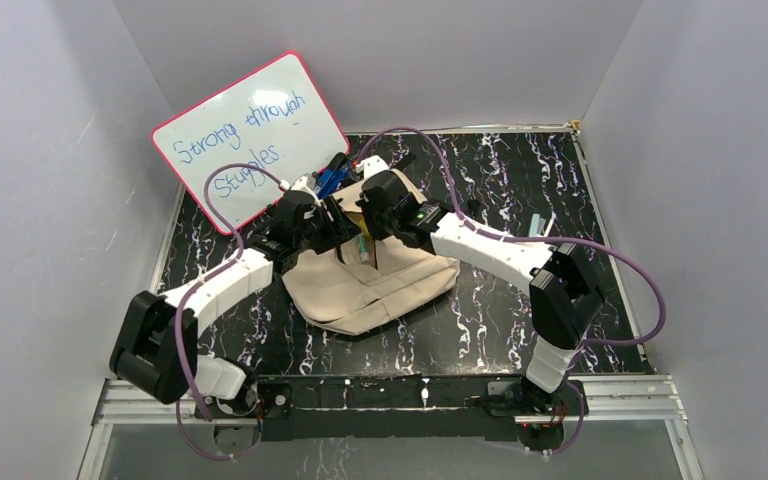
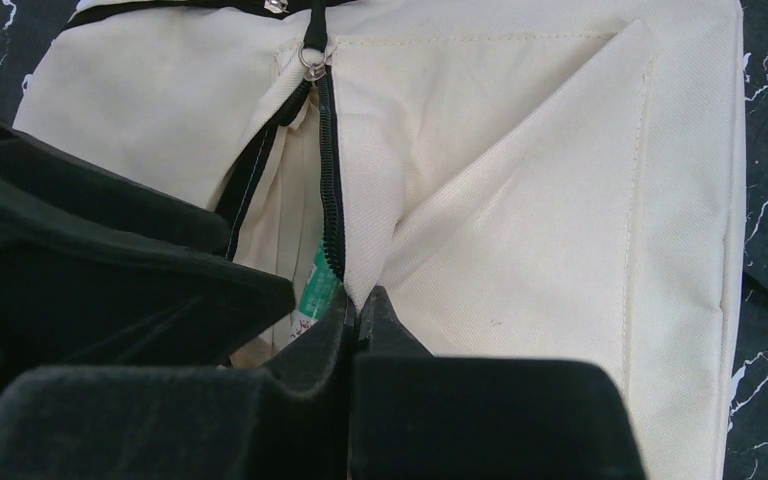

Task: Pack the student bag
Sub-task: Place the stationery in the student bag.

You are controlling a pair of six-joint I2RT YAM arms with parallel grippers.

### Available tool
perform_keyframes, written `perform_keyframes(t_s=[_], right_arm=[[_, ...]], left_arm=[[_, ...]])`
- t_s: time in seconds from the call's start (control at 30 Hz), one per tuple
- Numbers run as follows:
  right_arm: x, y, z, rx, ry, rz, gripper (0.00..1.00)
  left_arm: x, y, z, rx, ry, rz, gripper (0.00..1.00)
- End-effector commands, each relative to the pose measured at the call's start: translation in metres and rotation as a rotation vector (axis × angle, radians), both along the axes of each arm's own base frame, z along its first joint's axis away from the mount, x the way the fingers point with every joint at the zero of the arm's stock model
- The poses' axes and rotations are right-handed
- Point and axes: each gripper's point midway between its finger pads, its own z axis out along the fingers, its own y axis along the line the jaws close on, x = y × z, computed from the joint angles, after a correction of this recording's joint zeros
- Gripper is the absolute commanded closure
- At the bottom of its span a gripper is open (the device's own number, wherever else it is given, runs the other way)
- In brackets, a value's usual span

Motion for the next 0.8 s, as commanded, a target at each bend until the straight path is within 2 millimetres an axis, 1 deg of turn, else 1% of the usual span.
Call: perform_keyframes(t_s=[0.0,0.03,0.13,0.23,0.37,0.53,0.67,0.77], right_arm=[[0.005,0.012,0.056,0.156,-0.108,0.017,1.0],[0.002,0.014,0.054,0.159,-0.101,0.033,1.0],[-0.006,0.02,0.048,0.168,-0.072,0.092,0.94],[-0.018,0.027,0.041,0.176,-0.038,0.163,0.88],[-0.035,0.035,0.026,0.178,0.017,0.271,0.84],[-0.052,0.04,-0.002,0.176,0.101,0.345,0.82],[-0.058,0.041,-0.016,0.195,0.133,0.349,0.81],[-0.059,0.042,-0.025,0.2,0.145,0.344,0.77]], left_arm=[[0.005,0.025,0.038,0.077,-0.109,0.07,0.46],[0.002,0.031,0.034,0.104,-0.1,0.081,0.46],[-0.003,0.044,0.025,0.159,-0.081,0.103,0.46],[-0.006,0.049,0.01,0.195,-0.04,0.103,0.46],[-0.008,0.046,-0.004,0.199,-0.005,0.083,0.46],[-0.006,0.043,-0.015,0.204,0.013,0.077,0.47],[-0.004,0.041,-0.025,0.209,0.028,0.069,0.52],[-0.005,0.04,-0.035,0.212,0.05,0.064,0.57]])
